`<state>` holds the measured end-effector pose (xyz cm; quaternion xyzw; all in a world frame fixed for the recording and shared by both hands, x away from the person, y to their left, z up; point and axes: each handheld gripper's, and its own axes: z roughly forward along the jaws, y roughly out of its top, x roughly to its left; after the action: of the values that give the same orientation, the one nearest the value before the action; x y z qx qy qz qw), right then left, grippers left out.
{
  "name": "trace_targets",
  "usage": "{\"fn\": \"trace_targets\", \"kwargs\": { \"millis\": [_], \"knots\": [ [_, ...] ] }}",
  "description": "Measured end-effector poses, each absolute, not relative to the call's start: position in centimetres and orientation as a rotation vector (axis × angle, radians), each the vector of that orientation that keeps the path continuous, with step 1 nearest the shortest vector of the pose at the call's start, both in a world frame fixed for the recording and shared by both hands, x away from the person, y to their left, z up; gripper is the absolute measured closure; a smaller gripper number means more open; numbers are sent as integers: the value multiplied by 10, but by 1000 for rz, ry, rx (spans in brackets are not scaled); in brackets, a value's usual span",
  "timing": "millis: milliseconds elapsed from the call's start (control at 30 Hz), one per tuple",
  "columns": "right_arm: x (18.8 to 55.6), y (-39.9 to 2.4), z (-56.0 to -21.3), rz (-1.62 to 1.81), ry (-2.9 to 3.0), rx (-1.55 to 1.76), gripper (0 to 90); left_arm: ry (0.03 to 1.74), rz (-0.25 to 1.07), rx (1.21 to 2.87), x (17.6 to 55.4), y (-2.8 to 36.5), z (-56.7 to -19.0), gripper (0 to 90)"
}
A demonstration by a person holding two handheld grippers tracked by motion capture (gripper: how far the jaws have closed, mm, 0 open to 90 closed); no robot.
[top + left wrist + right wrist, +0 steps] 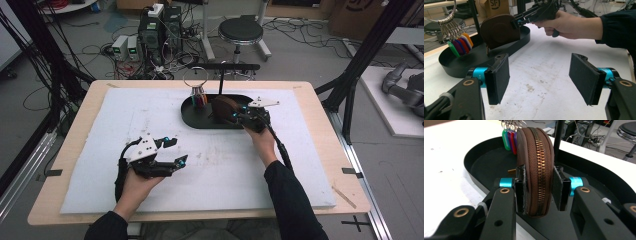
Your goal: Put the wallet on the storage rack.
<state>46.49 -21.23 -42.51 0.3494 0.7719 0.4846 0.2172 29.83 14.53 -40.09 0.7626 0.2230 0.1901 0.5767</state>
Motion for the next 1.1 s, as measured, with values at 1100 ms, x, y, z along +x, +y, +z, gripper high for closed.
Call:
{"fn": "trace_targets", "kwargs": {
  "millis": [1100],
  "knots": [
    [461,-209,-424,1130,2143,904,403,519,439,1804,302,143,-404,327]
  ]
}}
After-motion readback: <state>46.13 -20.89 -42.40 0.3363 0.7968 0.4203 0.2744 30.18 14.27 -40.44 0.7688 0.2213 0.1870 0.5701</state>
